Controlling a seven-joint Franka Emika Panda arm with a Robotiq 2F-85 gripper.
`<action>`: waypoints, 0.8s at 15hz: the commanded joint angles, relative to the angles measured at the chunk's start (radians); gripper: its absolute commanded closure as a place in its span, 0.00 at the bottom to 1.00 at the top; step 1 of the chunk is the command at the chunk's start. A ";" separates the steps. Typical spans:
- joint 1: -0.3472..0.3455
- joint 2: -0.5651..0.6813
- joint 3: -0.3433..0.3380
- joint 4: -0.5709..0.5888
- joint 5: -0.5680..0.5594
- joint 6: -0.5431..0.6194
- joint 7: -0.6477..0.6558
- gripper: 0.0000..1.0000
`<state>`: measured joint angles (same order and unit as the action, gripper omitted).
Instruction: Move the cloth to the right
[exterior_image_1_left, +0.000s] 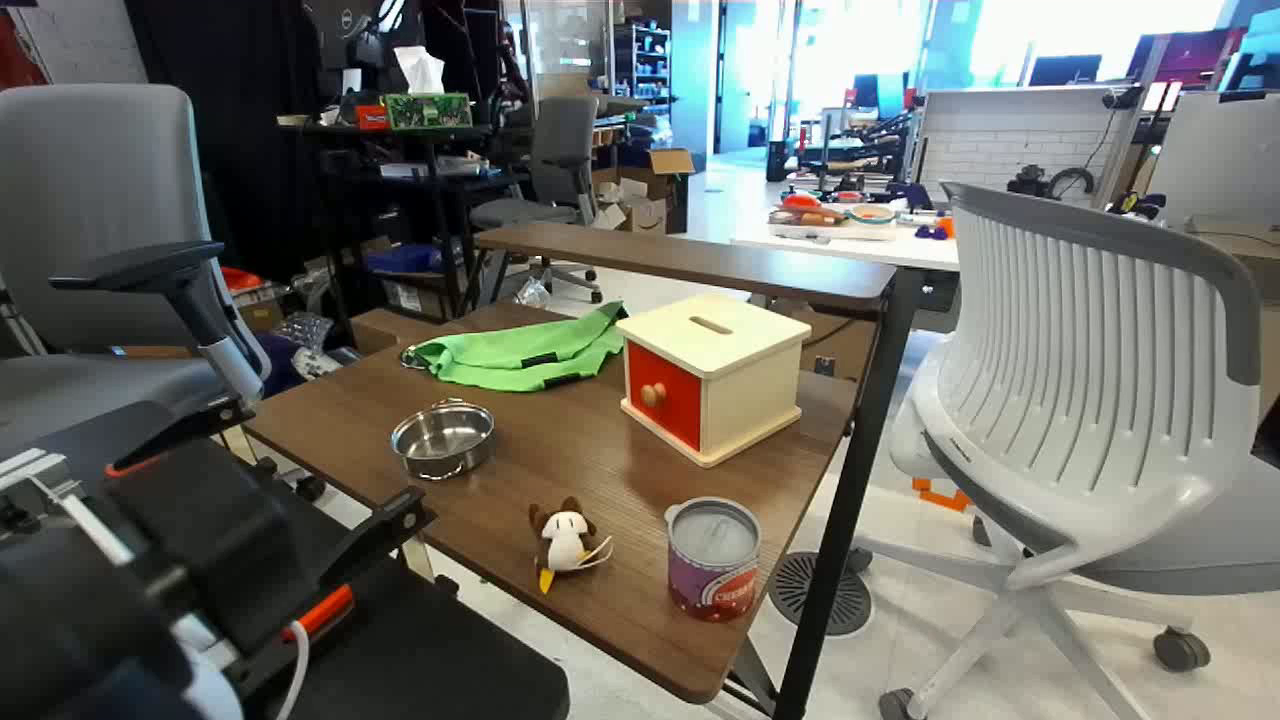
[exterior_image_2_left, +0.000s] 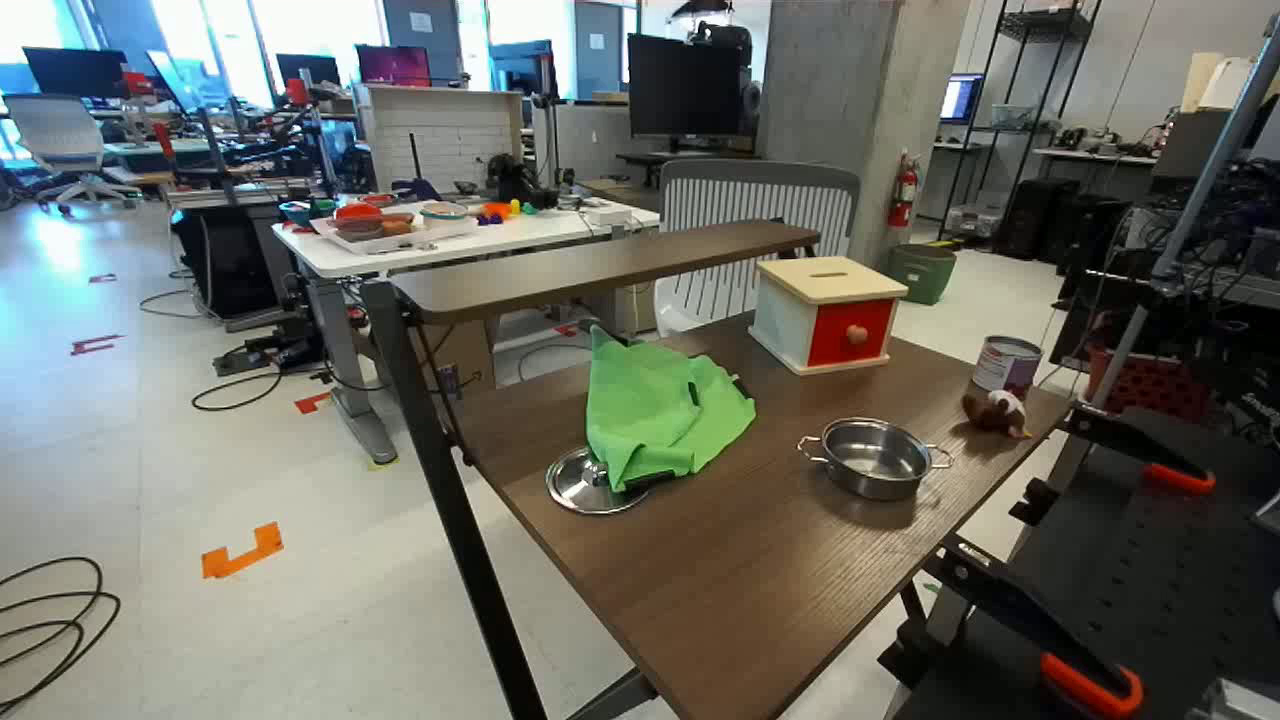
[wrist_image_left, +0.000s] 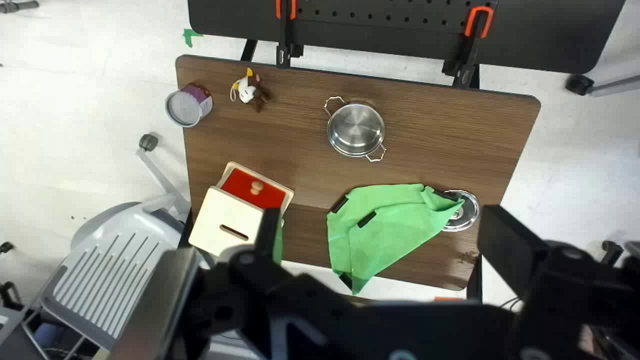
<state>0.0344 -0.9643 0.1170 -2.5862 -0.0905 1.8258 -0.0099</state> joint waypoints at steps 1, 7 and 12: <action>0.014 0.003 -0.009 0.003 -0.009 -0.004 0.009 0.00; -0.035 0.170 0.002 -0.031 -0.001 0.216 0.133 0.00; -0.067 0.465 0.003 0.010 0.006 0.384 0.227 0.00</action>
<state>-0.0061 -0.6953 0.1150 -2.6384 -0.0905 2.1357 0.1644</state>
